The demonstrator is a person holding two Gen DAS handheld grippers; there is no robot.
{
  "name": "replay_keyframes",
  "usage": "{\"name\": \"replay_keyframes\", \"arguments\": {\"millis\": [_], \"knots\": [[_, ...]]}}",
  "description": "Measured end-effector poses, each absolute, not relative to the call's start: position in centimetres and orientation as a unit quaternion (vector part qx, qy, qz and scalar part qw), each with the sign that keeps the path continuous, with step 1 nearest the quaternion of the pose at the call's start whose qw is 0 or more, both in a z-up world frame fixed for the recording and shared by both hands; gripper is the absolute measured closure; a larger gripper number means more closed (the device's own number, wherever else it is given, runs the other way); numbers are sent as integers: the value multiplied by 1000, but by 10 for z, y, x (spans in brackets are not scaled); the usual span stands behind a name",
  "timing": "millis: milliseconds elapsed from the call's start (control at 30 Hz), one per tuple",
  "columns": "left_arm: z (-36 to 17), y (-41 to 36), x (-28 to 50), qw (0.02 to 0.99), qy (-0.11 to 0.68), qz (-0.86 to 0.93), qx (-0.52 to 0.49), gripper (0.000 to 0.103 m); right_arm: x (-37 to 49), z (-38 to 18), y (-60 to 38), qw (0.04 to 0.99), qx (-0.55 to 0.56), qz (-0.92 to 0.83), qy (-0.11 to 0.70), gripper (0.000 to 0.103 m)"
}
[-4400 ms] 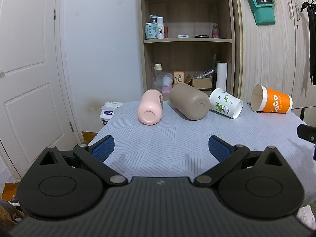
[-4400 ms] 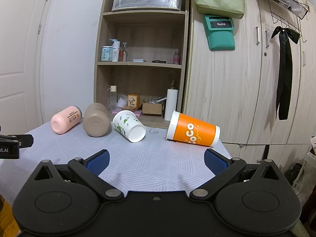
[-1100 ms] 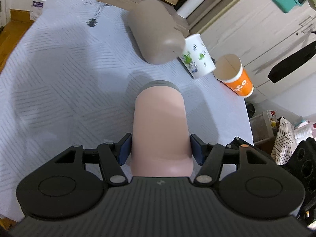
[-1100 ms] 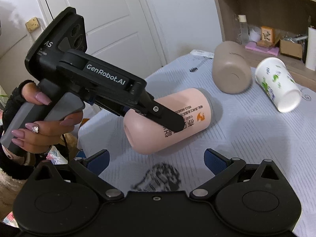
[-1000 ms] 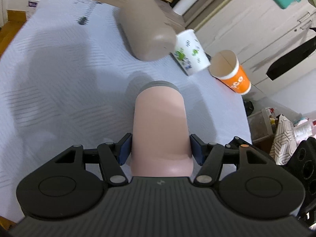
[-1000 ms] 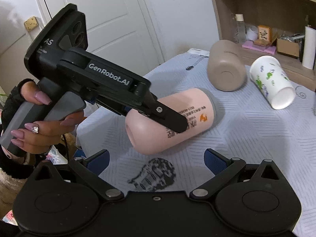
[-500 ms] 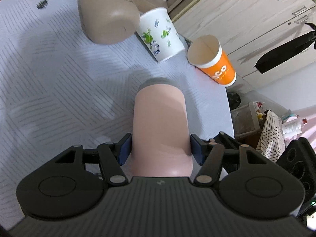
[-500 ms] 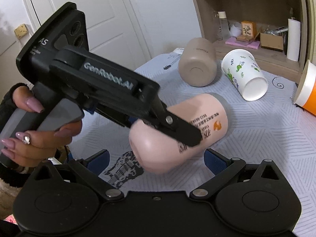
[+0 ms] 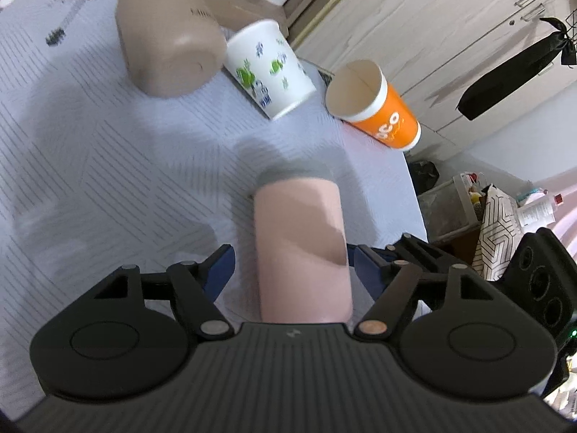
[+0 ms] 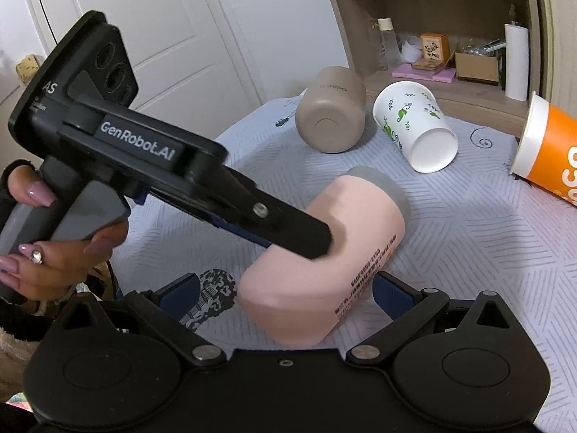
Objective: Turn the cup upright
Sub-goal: 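Lift the pink bottle with the left tool and rotate it cap-up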
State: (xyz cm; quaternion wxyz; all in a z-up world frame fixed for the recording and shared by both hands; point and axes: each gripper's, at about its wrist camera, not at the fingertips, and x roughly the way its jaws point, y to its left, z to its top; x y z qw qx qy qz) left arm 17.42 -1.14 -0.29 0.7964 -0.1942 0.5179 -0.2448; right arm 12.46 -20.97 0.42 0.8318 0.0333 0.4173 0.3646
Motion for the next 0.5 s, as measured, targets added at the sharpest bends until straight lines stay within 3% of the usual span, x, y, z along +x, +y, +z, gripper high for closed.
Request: {"name": "replay_keyframes", "arguments": {"millis": [267,500], "knots": [[-10,-2,189,790,509,-257,-225,32,144,4,-209,821,66,335,458,1],[-21,-6,197,782,509,-272,-237,34,160,-5,-215,800,119,314,497,16]]}}
